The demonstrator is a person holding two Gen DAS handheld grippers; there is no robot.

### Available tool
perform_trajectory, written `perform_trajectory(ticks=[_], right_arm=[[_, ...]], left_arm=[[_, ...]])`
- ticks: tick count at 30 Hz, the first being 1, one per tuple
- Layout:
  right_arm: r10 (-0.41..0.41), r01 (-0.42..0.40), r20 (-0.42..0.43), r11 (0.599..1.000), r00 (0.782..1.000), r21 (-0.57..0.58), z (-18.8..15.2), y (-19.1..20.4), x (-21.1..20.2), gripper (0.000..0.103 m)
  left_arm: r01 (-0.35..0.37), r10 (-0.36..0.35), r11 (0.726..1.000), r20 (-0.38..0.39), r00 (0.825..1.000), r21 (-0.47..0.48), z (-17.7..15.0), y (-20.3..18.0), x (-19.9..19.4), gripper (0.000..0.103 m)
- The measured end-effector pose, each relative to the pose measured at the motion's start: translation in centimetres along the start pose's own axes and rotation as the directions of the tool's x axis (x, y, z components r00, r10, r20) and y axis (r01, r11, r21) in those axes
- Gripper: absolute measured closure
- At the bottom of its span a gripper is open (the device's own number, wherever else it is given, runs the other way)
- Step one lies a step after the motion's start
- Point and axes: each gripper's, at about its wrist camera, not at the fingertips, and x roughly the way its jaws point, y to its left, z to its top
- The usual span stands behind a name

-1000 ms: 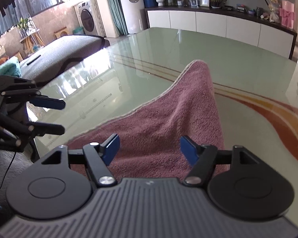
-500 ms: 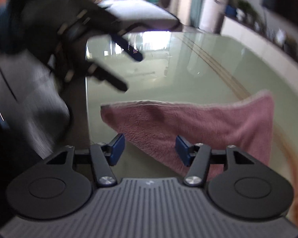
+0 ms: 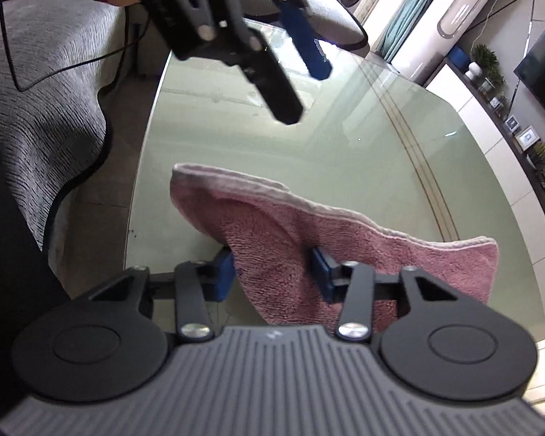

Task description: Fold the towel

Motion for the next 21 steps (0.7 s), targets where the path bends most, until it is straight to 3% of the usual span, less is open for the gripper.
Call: perform_trajectory(ticks=[3,8,12,14,17,19,21], right_arm=[[0.075,-0.079,0.033,0.989,0.997,0.129,-0.2,-2.3,-0.8,0.08],[0.206,-0.219,0.077,0.946,0.976,0.24,-1.2,-4.0,-2.2,0.082],[0.369,-0.401,0.158,0.857,0.916,0.324,-2.3,-5.0,-4.3,0.083],[0.384,-0.436,0.21,0.826,0.899,0.357,-2.6,-5.9,-5.6,0.083],[0.379,-0.459,0.27,0.801,0.885,0.384,-2.8,-7.2,-7.4,0.083],[0.363,-0.447,0.271,0.803,0.891,0.394,-2.8,-7.8,-7.9,0.084],[0.332,-0.409,0.25,0.818,0.91,0.404,-2.8,-8.1,-7.7,0.084]], left_arm=[[-0.012,0.012,0.999,0.008,1.0,0.038,0.9,0.3,0.5,0.044],[0.019,-0.023,0.991,0.026,0.999,0.135,3.8,0.5,2.2,0.043],[0.102,-0.11,0.972,0.024,0.994,0.211,5.6,-0.4,3.8,0.042],[0.168,-0.176,0.954,0.008,0.984,0.248,6.0,-1.0,4.6,0.042],[0.263,-0.261,0.902,-0.055,0.964,0.343,5.9,-2.4,6.4,0.042],[0.286,-0.273,0.874,-0.09,0.958,0.394,5.6,-3.1,7.7,0.042],[0.271,-0.253,0.871,-0.099,0.962,0.41,5.5,-3.1,8.8,0.042]])
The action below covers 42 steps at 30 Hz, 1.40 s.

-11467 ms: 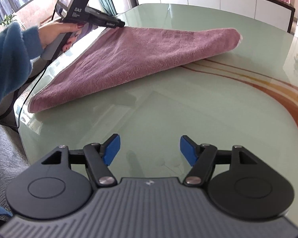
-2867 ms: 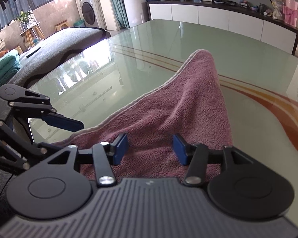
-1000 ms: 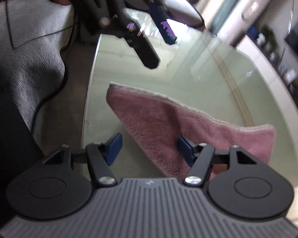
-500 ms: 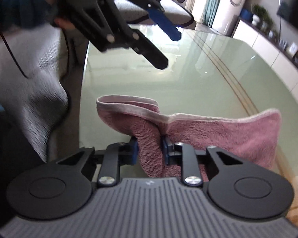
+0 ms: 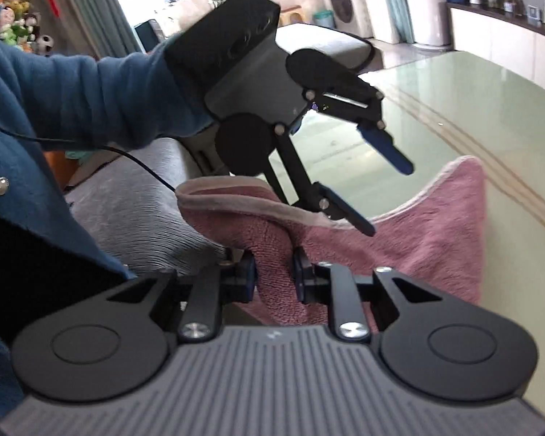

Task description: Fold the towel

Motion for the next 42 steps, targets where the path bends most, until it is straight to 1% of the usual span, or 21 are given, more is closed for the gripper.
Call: perform_trajectory(ticks=[4,7,10,11,12,13,15,18,20,22,23,25,26,27,28,31,35,36,38,41,42], right_arm=[[-0.026,0.026,0.008,1.0,1.0,-0.003,0.5,0.9,2.4,0.083],[-0.056,0.052,-0.04,0.994,0.998,-0.091,0.5,2.0,4.5,0.08],[-0.105,0.09,-0.097,0.986,0.99,-0.142,-0.4,2.8,6.3,0.064],[-0.106,0.093,-0.089,0.986,0.99,-0.14,-0.5,3.0,6.1,0.055],[-0.105,0.096,-0.066,0.988,0.992,-0.124,-0.7,3.2,5.5,0.045],[-0.105,0.099,-0.044,0.989,0.994,-0.108,-0.8,3.3,5.0,0.039],[-0.109,0.109,0.007,0.992,0.994,-0.065,-1.1,3.5,3.8,0.014],[-0.149,0.144,0.112,0.988,0.982,0.057,-1.8,2.7,1.3,0.002],[-0.198,0.171,0.189,0.973,0.962,0.153,-2.5,2.1,-0.5,0.001],[-0.298,0.261,0.22,0.948,0.929,0.182,-3.2,2.2,-1.3,0.001],[-0.351,0.323,0.205,0.933,0.914,0.162,-3.1,2.4,-1.0,0.001],[-0.499,0.492,0.148,0.867,0.854,0.083,-2.9,3.0,0.7,0.001],[-0.54,0.537,0.131,0.842,0.832,0.055,-2.5,2.8,1.4,0.001],[-0.572,0.573,0.114,0.819,0.812,0.027,-2.0,2.6,2.4,0.001],[-0.59,0.592,0.099,0.806,0.802,0.008,-1.6,2.2,3.5,0.002],[-0.659,0.66,0.033,0.751,0.751,-0.018,1.1,-0.5,6.5,0.004],[-0.69,0.694,-0.076,0.718,0.72,0.051,3.3,-5.9,8.9,0.013],[-0.688,0.696,-0.105,0.712,0.718,0.093,3.3,-7.5,9.2,0.012],[-0.669,0.68,-0.13,0.7,0.731,0.22,2.2,-10.3,8.9,0.01],[-0.676,0.677,-0.143,0.651,0.723,0.344,1.1,-12.0,7.9,0.01],[-0.671,0.666,-0.144,0.639,0.727,0.385,0.7,-12.4,7.5,0.01]], left_arm=[[-0.062,0.062,0.996,-0.004,0.998,-0.064,-0.8,1.3,0.5,0.042],[-0.094,0.093,0.99,-0.014,0.996,-0.102,-1.8,1.4,0.0,0.042],[-0.116,0.114,0.981,-0.02,0.993,-0.153,-2.9,1.2,-1.4,0.042],[-0.124,0.124,0.977,-0.013,0.992,-0.175,-3.4,0.7,-2.2,0.042],[-0.133,0.134,0.972,-0.004,0.991,-0.195,-3.8,0.3,-3.0,0.041],[-0.141,0.146,0.966,0.005,0.989,-0.215,-4.1,-0.2,-3.9,0.041],[-0.154,0.168,0.957,0.04,0.985,-0.246,-4.7,-1.7,-5.5,0.035],[-0.165,0.198,0.947,0.096,0.975,-0.276,-5.4,-4.5,-7.8,0.031],[-0.185,0.223,0.944,0.115,0.968,-0.274,-5.4,-6.5,-8.8,0.031],[-0.223,0.257,0.947,0.131,0.957,-0.232,-5.1,-8.7,-9.8,0.031],[-0.239,0.27,0.949,0.138,0.953,-0.204,-5.0,-9.7,-10.2,0.029],[-0.255,0.276,0.955,0.146,0.95,-0.151,-4.5,-11.4,-10.5,0.023],[-0.25,0.269,0.958,0.147,0.952,-0.138,-4.4,-12.0,-10.5,0.023],[-0.236,0.254,0.963,0.146,0.956,-0.133,-4.3,-12.6,-10.3,0.023],[-0.218,0.238,0.966,0.147,0.96,-0.139,-4.3,-13.1,-10.0,0.023],[-0.179,0.218,0.959,0.17,0.961,-0.218,-4.2,-14.0,-9.3,0.023],[-0.143,0.228,0.93,0.227,0.947,-0.338,-4.0,-15.5,-9.0,0.023],[-0.138,0.23,0.926,0.235,0.944,-0.353,-3.9,-15.9,-8.9,0.023],[-0.119,0.216,0.924,0.24,0.946,-0.363,-3.8,-17.0,-8.7,0.023],[-0.103,0.196,0.931,0.241,0.951,-0.349,-4.0,-18.3,-8.5,0.023],[-0.094,0.179,0.938,0.234,0.956,-0.335,-4.1,-18.6,-8.0,0.023]])
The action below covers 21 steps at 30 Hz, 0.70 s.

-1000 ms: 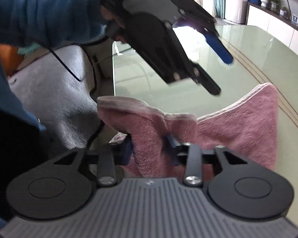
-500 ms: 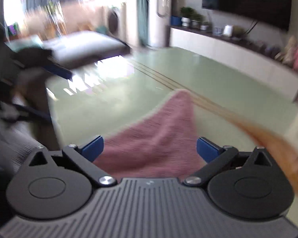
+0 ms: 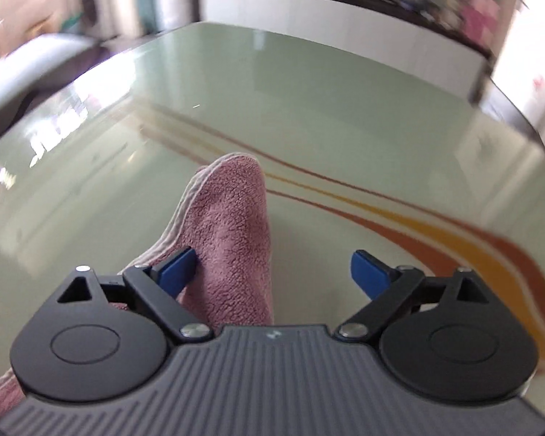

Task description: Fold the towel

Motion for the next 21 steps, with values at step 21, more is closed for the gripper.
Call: perform_trajectory(ticks=[21], right_arm=[[0.282,-0.262,0.202,0.958,0.938,-0.12,-10.2,0.0,-13.6,0.003]], left_arm=[[0.045,-0.004,0.983,-0.224,0.975,0.18,-1.7,4.7,4.8,0.059]])
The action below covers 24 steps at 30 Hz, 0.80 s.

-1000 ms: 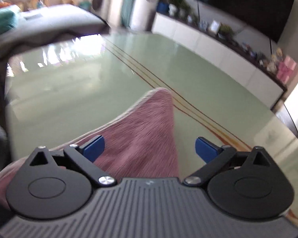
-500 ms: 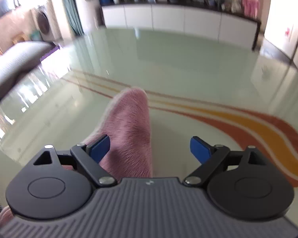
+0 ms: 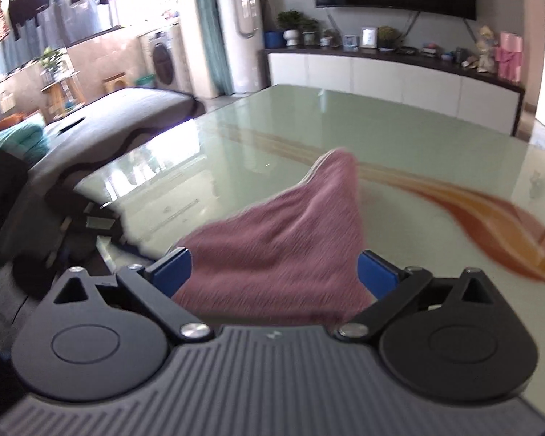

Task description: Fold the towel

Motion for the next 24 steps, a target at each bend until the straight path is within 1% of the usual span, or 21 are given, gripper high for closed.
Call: perform_trajectory(ticks=[3,4,5,6,7,10,12,14,16,17,20,22,24], right_arm=[[0.033,-0.036,0.035,0.997,0.999,0.074,-1.0,-0.3,-0.8,0.003],[0.047,-0.053,0.057,0.992,0.997,0.111,-1.2,-0.6,-1.0,0.003],[0.055,-0.065,0.074,0.988,0.996,0.142,-1.4,-1.0,-1.2,0.003],[0.054,-0.068,0.086,0.984,0.995,0.166,-1.5,-1.2,-1.4,0.003],[0.05,-0.067,0.096,0.981,0.994,0.182,-1.6,-1.3,-1.5,0.003],[0.038,-0.056,0.103,0.983,0.994,0.174,-1.5,-1.2,-1.7,0.003],[0.036,-0.051,0.099,0.988,0.994,0.149,-1.5,-0.9,-1.8,0.002],[0.037,-0.049,0.092,0.991,0.995,0.124,-1.5,-0.5,-1.7,0.001],[0.048,-0.057,0.089,0.993,0.995,0.102,-1.4,-0.4,-1.6,0.001],[0.054,-0.062,0.089,0.994,0.995,0.095,-1.2,-0.4,-1.6,0.001],[0.077,-0.086,0.106,0.992,0.991,0.088,-1.1,-0.4,-1.9,0.0],[0.11,-0.124,0.141,0.988,0.984,0.094,-1.0,-0.4,-2.5,0.0],[0.119,-0.137,0.17,0.986,0.978,0.098,-1.0,-0.4,-2.9,0.0]], left_arm=[[-0.007,0.008,0.999,-0.01,1.0,0.047,-0.2,-0.3,0.2,0.054],[-0.025,0.025,0.997,-0.009,1.0,0.067,-0.2,-0.5,0.2,0.046],[-0.034,0.035,0.998,-0.013,0.999,0.061,-0.1,-0.2,0.3,0.033],[-0.037,0.038,0.998,-0.021,0.999,0.042,-0.1,0.2,0.4,0.029],[-0.04,0.04,0.999,-0.029,0.999,0.023,0.0,0.7,0.5,0.026],[-0.023,0.022,1.0,-0.041,0.999,-0.017,-0.1,1.3,0.4,0.027],[-0.031,0.031,1.0,-0.038,0.999,0.0,0.0,0.9,0.2,0.029],[-0.023,0.022,1.0,-0.042,0.999,-0.008,0.2,0.9,0.2,0.041],[0.005,-0.009,0.997,-0.053,0.999,-0.072,0.5,1.6,0.5,0.048],[0.013,-0.018,0.995,-0.055,0.998,-0.095,0.5,1.9,0.6,0.049],[0.024,-0.031,0.99,-0.054,0.998,-0.138,0.4,2.4,0.7,0.05],[0.027,-0.034,0.986,-0.041,0.999,-0.163,-0.1,2.7,0.7,0.049],[0.018,-0.026,0.984,-0.038,0.999,-0.177,-0.3,2.9,1.0,0.045]])
